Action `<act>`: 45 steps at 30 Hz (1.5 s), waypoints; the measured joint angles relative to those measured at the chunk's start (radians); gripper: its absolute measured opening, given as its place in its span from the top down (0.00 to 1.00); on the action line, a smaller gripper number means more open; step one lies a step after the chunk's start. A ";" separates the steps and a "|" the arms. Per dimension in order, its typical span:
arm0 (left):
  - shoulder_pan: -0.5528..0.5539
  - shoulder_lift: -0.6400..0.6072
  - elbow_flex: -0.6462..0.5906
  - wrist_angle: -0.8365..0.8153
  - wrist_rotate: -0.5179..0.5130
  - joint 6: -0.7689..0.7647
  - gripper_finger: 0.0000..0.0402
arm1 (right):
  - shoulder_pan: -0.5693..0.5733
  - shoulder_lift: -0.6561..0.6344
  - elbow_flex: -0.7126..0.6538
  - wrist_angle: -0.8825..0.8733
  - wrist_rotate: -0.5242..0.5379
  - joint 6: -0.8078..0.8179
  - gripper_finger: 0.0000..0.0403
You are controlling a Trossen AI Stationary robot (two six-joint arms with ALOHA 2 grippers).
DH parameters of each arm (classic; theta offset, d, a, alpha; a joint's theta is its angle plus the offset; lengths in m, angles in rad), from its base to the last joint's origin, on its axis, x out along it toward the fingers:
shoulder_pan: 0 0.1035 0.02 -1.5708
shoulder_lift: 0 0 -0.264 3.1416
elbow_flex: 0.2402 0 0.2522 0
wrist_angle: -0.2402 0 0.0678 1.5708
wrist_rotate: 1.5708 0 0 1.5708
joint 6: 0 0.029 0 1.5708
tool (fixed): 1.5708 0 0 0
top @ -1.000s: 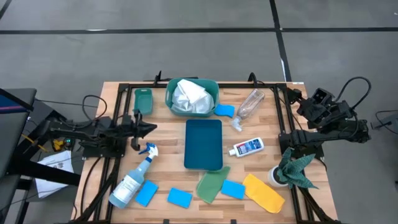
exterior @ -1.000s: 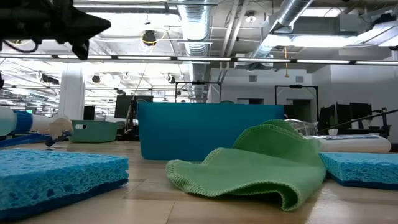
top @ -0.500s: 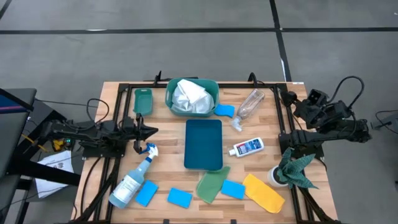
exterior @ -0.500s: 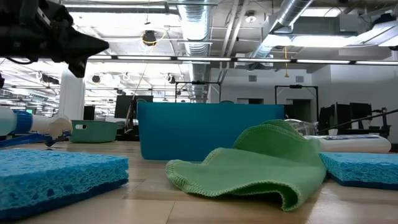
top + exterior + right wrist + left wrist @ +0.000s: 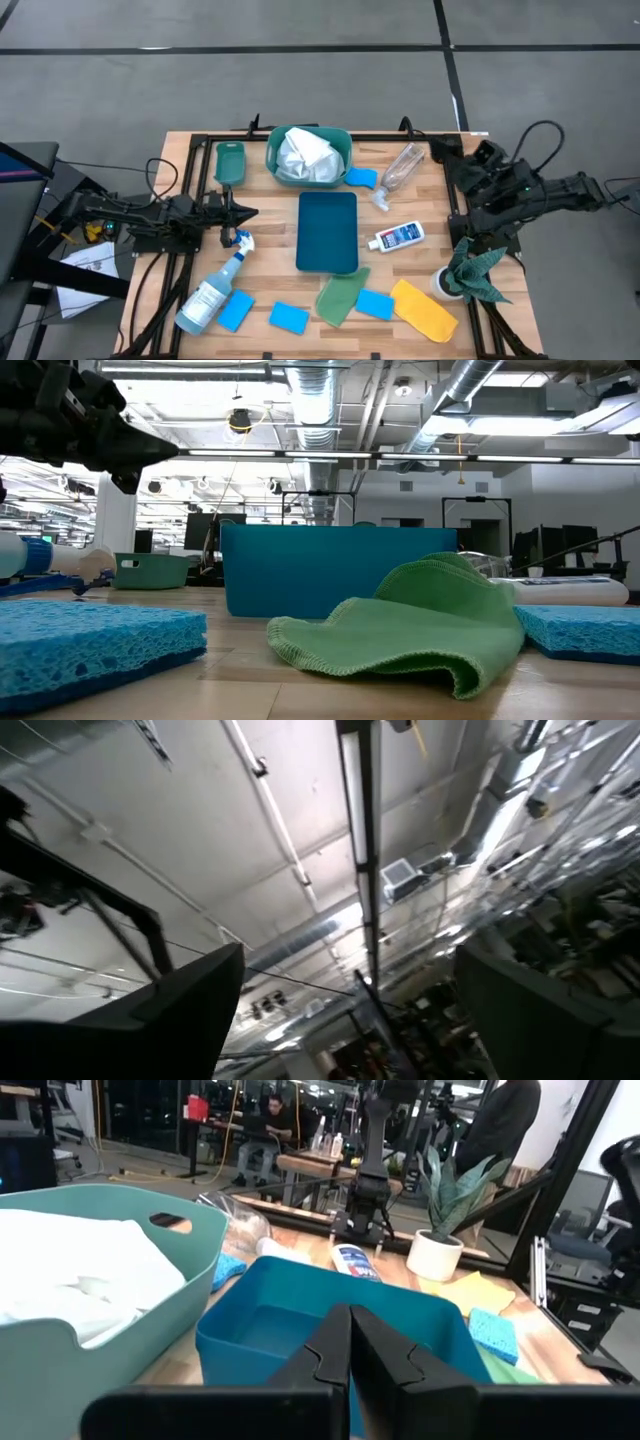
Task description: Pick & Place Kitchen Items
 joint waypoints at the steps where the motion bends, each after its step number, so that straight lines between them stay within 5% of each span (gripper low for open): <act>1: 0.000 0.005 0.000 0.000 0.000 0.000 1.00 | 0.007 0.026 0.024 -0.002 0.021 -0.008 0.14; 19: 0.000 0.026 0.000 0.000 0.000 0.000 1.00 | 0.011 0.469 0.548 0.021 0.565 -0.043 0.15; 28: 0.000 0.026 -0.001 0.000 0.000 0.000 1.00 | 0.011 0.705 0.783 0.016 0.618 -0.049 0.15; 40: 0.000 0.026 -0.001 0.000 0.001 0.000 1.00 | 0.018 0.855 0.852 0.014 0.619 0.051 0.15; 45: 0.000 0.026 -0.001 0.000 0.000 0.000 1.00 | 0.010 0.876 0.884 0.011 0.447 0.050 0.15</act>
